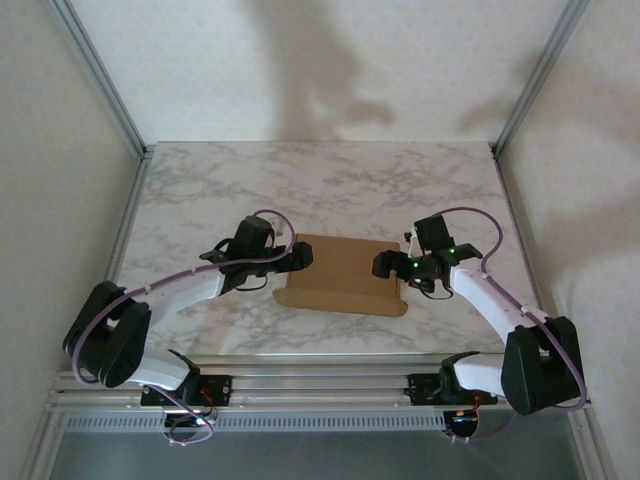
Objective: Fold the paper box
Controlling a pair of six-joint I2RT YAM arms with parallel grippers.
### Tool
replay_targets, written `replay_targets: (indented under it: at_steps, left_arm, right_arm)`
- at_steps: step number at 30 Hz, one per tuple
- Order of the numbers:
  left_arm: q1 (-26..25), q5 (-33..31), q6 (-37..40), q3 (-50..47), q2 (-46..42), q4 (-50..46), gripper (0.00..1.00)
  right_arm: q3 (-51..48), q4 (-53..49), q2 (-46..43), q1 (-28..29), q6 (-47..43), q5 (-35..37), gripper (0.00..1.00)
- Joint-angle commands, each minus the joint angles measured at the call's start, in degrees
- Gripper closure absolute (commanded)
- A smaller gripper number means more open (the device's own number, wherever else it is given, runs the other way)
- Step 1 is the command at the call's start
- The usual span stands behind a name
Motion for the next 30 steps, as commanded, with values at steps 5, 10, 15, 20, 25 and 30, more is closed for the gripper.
replay_targets:
  at_steps: [5,10,15,20,25,30]
  left_arm:
    - [0.25,4.16,1.04,3.03,3.81,2.52,0.01]
    - [-0.30,8.58,-1.78,2.40,5.21,6.97,0.01]
    - [-1.86,8.16,-2.35,3.16,6.56,7.24,0.01]
    - [-1.65,3.40,-1.12,2.61,5.13,3.70,0.01]
    - [-0.66,-0.70,0.57,2.31,2.12,-0.38,0.01]
    - [-0.28,1.78,1.64,2.53,-1.51,0.45,0.01]
  right_arm:
    - [2.13,3.98,3.93,-0.30,-1.96,-6.49,0.01]
    - [1.64,6.07,4.46,-0.07,-1.28,-8.96,0.01]
    - [1.80,6.56,5.04,0.67,-0.93,-9.13,0.01]
    - [2.07,2.84,3.95,0.60,-0.09,-0.48,0.01]
    - [2.03,0.16,0.39,0.28,0.70,5.55,0.01]
    - [1.89,1.02,-3.69,0.08,-0.33,1.55,0.01]
